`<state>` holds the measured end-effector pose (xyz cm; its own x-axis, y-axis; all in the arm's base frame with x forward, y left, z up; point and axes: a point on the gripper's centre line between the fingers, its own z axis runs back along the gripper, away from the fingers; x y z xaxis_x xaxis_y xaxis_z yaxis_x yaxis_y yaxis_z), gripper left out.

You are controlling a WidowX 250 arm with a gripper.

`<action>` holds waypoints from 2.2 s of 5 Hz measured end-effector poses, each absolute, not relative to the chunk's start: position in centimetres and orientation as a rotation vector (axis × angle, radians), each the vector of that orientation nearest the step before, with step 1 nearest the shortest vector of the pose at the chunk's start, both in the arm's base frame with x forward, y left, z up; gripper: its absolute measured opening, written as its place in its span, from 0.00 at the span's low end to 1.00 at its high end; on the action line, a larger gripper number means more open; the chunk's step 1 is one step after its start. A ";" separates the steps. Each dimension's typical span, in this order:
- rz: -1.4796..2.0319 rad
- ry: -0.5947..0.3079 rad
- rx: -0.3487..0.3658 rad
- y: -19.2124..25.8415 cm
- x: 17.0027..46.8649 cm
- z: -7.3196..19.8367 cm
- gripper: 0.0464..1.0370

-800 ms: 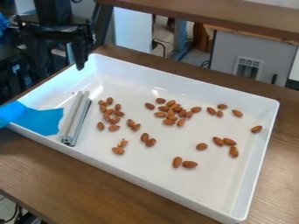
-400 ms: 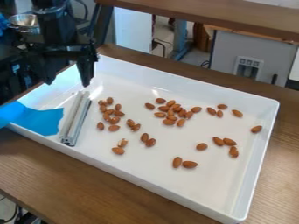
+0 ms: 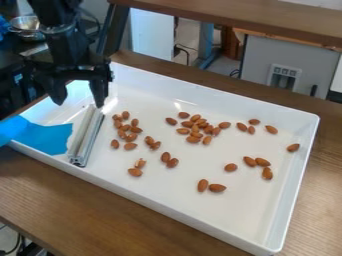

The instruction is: Sweep into pile

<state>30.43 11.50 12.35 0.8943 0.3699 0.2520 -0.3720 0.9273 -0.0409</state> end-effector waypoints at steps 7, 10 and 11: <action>0.442 -0.261 -0.039 12.0 30.9 5.9 0.62; 0.485 -0.217 -0.060 8.9 32.1 6.1 0.34; 0.519 -0.186 -0.064 7.0 33.1 5.9 0.34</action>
